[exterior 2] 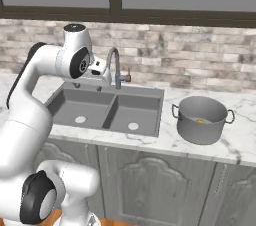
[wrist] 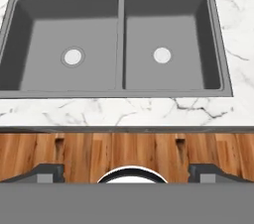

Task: Dump the lemon from the pot into the sink. Then turn on the water and wash the lemon. Then turn off the water and put the lemon back in the pot.

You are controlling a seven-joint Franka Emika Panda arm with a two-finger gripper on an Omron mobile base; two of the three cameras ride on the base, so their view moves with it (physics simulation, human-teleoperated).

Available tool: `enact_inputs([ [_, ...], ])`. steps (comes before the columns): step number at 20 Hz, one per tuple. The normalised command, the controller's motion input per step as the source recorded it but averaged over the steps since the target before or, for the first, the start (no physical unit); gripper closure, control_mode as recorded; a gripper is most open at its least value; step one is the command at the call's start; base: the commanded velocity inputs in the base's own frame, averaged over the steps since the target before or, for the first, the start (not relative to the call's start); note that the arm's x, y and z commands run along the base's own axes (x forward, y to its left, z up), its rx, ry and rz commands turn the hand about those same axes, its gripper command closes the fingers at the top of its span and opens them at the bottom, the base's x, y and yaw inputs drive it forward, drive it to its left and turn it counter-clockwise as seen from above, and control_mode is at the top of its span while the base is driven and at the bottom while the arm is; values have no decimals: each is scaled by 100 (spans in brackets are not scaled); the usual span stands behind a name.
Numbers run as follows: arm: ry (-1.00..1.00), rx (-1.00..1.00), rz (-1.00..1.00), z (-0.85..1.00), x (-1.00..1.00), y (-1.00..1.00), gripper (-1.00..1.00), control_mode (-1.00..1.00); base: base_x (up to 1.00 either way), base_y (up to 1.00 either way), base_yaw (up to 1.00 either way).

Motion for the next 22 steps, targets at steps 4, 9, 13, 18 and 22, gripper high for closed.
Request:
enact_inputs([
  [4,0,0,0,0,0,0,-100,100,18,-56,0],
  [9,0,0,0,0,0,0,-100,100,32,-47,0],
  [13,0,0,0,0,0,0,-100,100,45,-40,0],
  [18,0,0,0,0,0,0,-100,100,46,-27,0],
  [22,0,0,0,0,0,0,-100,100,48,-14,0],
])
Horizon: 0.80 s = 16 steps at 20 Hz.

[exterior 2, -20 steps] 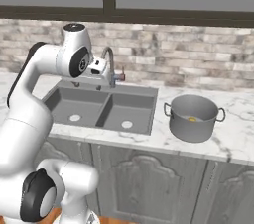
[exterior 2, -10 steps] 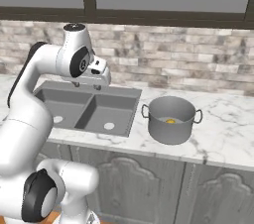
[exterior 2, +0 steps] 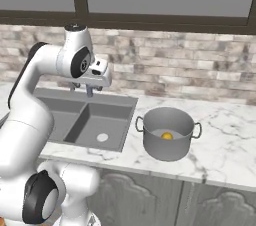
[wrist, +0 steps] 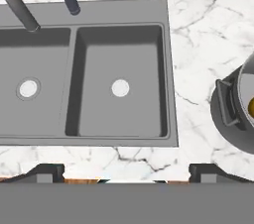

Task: Dump the lemon from the pot into the sink. Then turn on the water and wash the lemon. Then turn off the water and put the lemon back in the pot.

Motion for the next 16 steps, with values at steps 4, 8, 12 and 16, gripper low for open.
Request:
enact_inputs([
  [4,0,0,0,0,0,0,-100,100,62,-11,0],
  [8,0,0,0,0,0,0,-100,100,75,-7,0],
  [12,0,0,0,0,0,0,-100,100,70,-7,0],
  [16,5,0,0,0,29,0,-100,-100,31,-4,0],
])
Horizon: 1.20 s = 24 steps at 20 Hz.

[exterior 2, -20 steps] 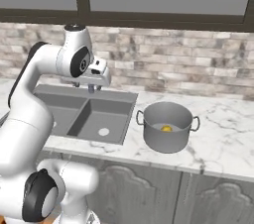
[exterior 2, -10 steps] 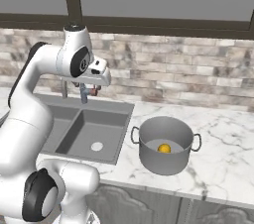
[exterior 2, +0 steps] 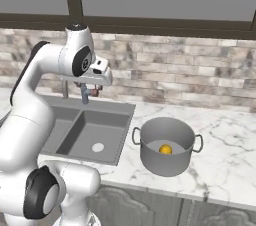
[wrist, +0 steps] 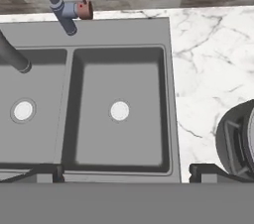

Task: Dump the lemon from the pot into the sink. Then turn on the water and wash the lemon. Then turn off the water and put the lemon back in the pot.

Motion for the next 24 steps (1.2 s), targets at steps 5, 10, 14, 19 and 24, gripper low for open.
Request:
enact_inputs([
  [5,6,0,0,0,45,-6,-100,-100,0,0,0],
  [10,1,0,0,0,22,-22,-100,-100,0,0,0],
  [14,0,0,-3,0,1,-31,-100,-100,0,0,0],
  [19,0,0,-6,-2,-12,-56,-100,-100,0,0,0],
  [24,0,0,-6,-12,-18,-68,-100,-100,0,0,0],
])
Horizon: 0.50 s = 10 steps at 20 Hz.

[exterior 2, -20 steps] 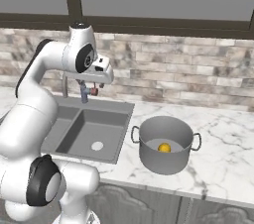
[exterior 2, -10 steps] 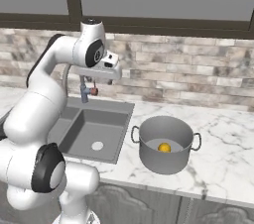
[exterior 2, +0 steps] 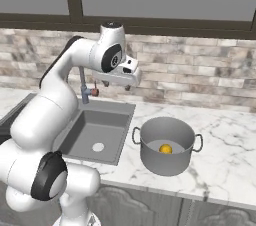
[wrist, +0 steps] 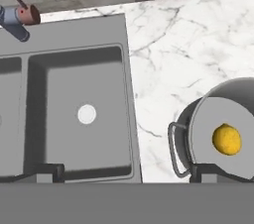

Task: Dump the lemon from the pot into the sink. Then turn on the water and wash the lemon. Then turn off the water and put the lemon back in the pot.

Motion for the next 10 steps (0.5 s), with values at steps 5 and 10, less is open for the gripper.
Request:
enact_inputs([
  [5,0,0,-4,-27,-16,-52,-100,-100,0,0,0],
  [10,4,-2,0,-42,-2,-28,-100,-100,0,0,0],
])
